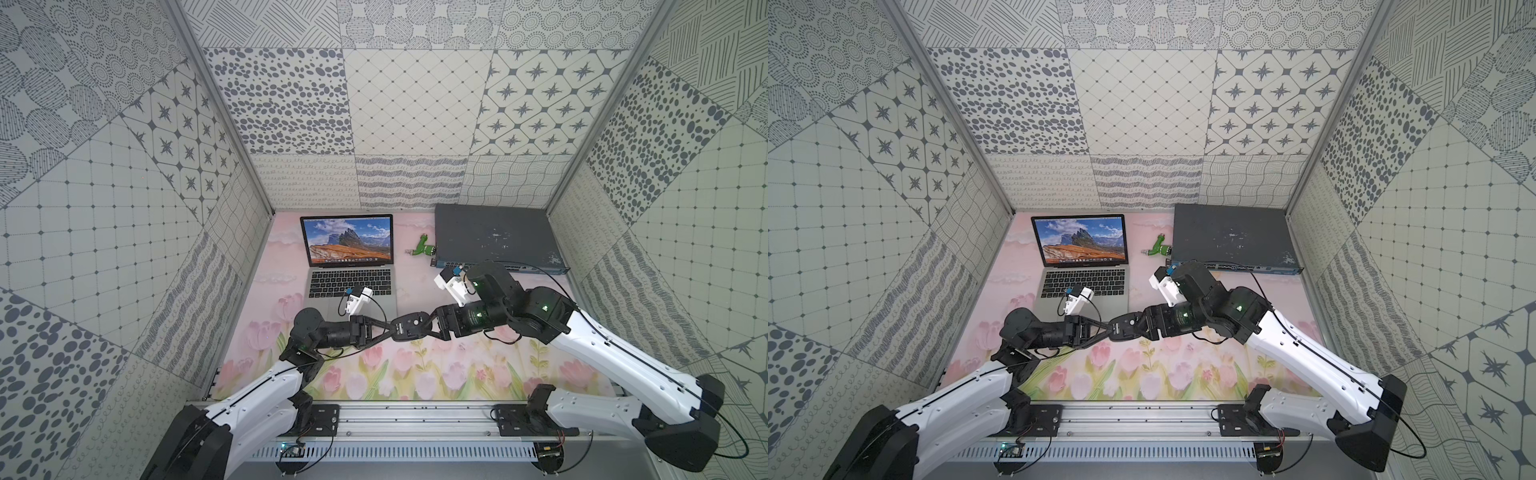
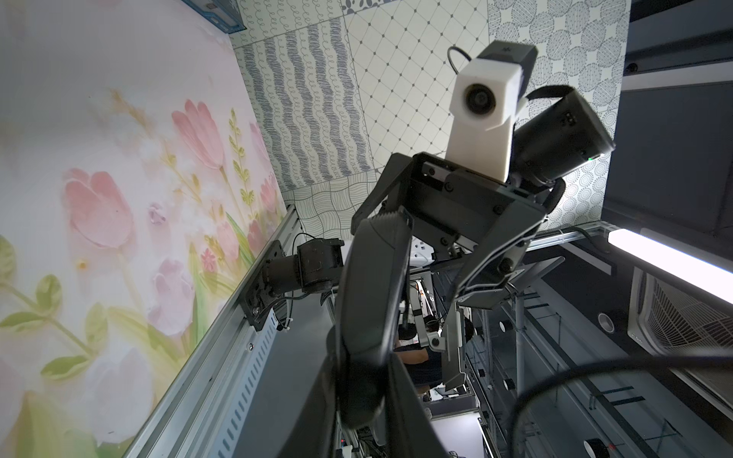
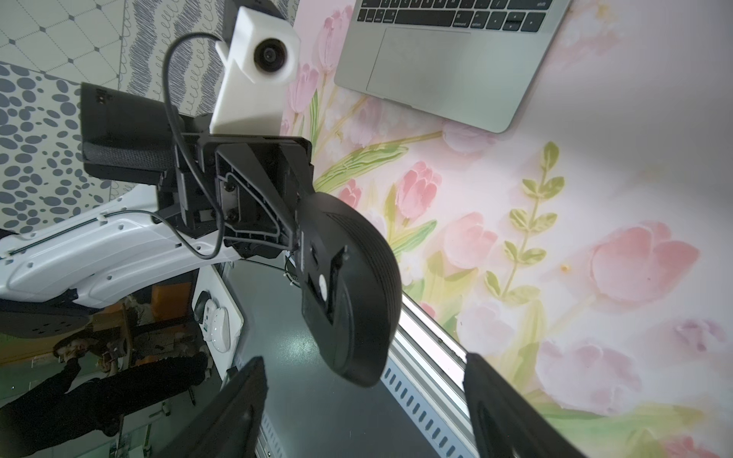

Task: Remove the wireless mouse receiver from the laptop
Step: Close the lid on the mouse.

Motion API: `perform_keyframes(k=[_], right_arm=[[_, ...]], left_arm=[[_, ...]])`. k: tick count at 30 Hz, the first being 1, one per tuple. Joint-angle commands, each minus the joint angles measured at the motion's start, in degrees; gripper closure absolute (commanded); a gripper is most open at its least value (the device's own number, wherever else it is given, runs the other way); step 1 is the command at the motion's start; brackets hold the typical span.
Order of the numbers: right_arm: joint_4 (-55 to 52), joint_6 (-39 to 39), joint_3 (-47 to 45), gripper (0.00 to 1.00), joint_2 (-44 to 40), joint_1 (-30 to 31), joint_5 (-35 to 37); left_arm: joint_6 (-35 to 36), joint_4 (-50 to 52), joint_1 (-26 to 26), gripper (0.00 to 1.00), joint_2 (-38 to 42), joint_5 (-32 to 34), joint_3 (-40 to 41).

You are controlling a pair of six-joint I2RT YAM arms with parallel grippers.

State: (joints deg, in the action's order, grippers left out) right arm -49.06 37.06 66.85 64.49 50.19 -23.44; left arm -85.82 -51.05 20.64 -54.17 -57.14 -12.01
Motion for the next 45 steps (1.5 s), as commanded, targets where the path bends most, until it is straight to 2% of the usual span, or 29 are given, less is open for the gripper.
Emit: perform_keyframes(k=[1,45], right_arm=[[1.76,-0.14,1.68,0.20,0.77,0.34,1.03],[1.84,-0.62,0.35,0.23,5.60,1.13,2.65]], left_arm=[[1.73,-3.92,-0.34,0.97,0.10,-0.72,0.14],[2.05,-3.89,-0.34,0.97,-0.14,-1.04,0.23]])
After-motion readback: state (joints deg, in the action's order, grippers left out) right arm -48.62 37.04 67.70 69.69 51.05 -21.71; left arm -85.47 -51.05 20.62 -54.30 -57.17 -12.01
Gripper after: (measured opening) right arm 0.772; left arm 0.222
